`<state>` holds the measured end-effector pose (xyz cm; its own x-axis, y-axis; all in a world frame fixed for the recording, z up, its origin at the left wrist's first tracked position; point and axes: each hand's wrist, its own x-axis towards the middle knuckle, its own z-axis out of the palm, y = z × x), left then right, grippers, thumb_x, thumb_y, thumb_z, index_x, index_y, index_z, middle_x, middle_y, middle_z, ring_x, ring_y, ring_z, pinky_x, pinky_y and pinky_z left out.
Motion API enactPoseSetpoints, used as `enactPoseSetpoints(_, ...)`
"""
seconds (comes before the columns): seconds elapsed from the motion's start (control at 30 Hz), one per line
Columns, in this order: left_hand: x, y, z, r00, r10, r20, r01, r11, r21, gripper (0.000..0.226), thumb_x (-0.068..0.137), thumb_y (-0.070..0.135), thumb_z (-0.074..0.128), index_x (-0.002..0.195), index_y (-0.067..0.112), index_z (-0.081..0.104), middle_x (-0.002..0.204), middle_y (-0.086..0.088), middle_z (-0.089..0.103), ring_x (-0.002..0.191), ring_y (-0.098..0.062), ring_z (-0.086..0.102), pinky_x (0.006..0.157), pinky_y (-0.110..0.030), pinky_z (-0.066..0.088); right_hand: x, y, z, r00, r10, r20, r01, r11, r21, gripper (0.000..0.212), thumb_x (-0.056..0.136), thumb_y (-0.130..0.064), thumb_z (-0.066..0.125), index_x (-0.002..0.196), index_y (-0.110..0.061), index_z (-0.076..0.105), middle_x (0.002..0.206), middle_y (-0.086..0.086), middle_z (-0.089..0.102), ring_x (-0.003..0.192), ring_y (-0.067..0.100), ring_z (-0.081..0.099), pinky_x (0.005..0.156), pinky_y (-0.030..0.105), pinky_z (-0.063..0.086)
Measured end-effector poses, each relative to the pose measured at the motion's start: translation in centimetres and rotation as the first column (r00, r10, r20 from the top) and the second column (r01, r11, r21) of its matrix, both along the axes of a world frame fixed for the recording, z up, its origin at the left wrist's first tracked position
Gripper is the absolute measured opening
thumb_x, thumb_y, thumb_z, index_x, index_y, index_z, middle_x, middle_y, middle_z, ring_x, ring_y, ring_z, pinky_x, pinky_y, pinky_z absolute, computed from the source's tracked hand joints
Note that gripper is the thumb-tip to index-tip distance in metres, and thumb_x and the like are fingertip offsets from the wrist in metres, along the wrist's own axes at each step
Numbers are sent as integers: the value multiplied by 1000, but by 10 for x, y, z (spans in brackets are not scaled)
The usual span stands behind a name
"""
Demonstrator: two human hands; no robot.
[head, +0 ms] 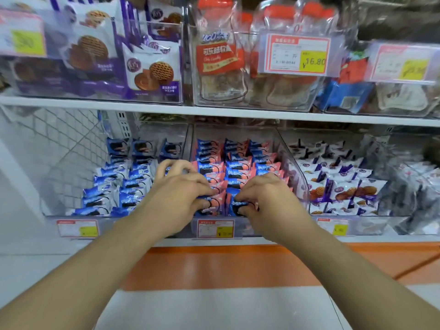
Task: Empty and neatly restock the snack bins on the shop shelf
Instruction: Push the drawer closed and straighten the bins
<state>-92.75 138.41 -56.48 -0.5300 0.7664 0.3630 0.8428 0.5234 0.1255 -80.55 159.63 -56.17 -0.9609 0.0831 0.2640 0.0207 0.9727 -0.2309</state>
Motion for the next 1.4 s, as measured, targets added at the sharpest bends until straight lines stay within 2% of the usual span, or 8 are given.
enactPoseSetpoints(0.1, -4, 1, 4, 999, -20, 49, 20, 1000, -10, 25, 86, 43, 80, 111, 43, 78, 113, 30, 68, 124, -15, 45, 115, -42, 6, 2, 4, -4, 999, 15, -49, -16, 999, -30, 22, 84, -17, 84, 105, -23, 83, 105, -6, 74, 104, 21, 55, 93, 30, 40)
enactPoseSetpoints(0.2, -4, 1, 6, 996, -10, 92, 15, 998, -60, 30, 93, 47, 71, 123, 45, 72, 123, 32, 63, 132, -8, 35, 119, -42, 3, 5, 11, 4, 999, 19, -38, -22, 998, -62, 35, 87, -29, 84, 121, -27, 77, 117, -12, 69, 117, 17, 48, 100, 27, 36)
enactPoseSetpoints(0.5, 18, 18, 2, 989, -40, 140, 28, 995, 91, 47, 99, 61, 45, 142, 44, 56, 139, 28, 55, 135, -1, 41, 120, -37, 7, 27, 61, 20, 989, -149, -17, 150, 980, 133, 39, 86, -36, 80, 125, -37, 73, 144, -14, 59, 145, 26, 32, 118, 46, 14)
enactPoseSetpoints(0.7, 22, 29, -10, 994, -9, 107, 2, 998, 66, 43, 93, 45, 71, 135, 40, 65, 130, 22, 65, 126, -10, 52, 117, -38, 14, 25, 62, 4, 978, -206, -32, 208, 974, 85, 20, 87, -33, 82, 106, -33, 82, 142, -5, 63, 142, 39, 39, 114, 58, 28)
enactPoseSetpoints(0.97, 26, 31, -2, 988, 37, 149, -45, 998, 51, 38, 95, 41, 68, 133, 42, 65, 132, 23, 61, 130, -8, 48, 118, -35, 5, 24, 65, -5, 961, -273, -37, 276, 955, 111, 19, 95, -36, 72, 112, -38, 81, 155, -6, 50, 149, 39, 27, 117, 57, 27)
enactPoseSetpoints(1.23, 33, 47, 4, 989, 4, 145, -18, 995, 93, 38, 99, 52, 50, 131, 40, 66, 131, 25, 57, 129, -6, 45, 114, -31, 12, 45, 74, 13, 979, -199, -53, 186, 965, -186, 45, 99, -35, 69, 143, -33, 62, 163, -11, 39, 153, 17, 19, 125, 40, 17)
enactPoseSetpoints(1.33, 46, 67, 4, 987, -62, 148, 45, 992, 116, 39, 99, 50, 47, 132, 38, 65, 132, 24, 57, 129, -6, 46, 113, -32, 19, 67, 105, 17, 943, -315, -104, 283, 928, -241, 46, 101, -24, 67, 146, -24, 59, 157, -6, 46, 149, 18, 33, 123, 38, 31)
enactPoseSetpoints(1.4, 59, 84, 6, 981, -103, 162, 81, 987, 136, 41, 98, 50, 47, 133, 37, 65, 133, 23, 57, 129, -6, 46, 110, -28, 19, 84, 129, 16, 907, -403, -117, 367, 897, -247, 44, 101, -17, 66, 144, -22, 60, 153, -4, 52, 142, 19, 44, 112, 32, 41)
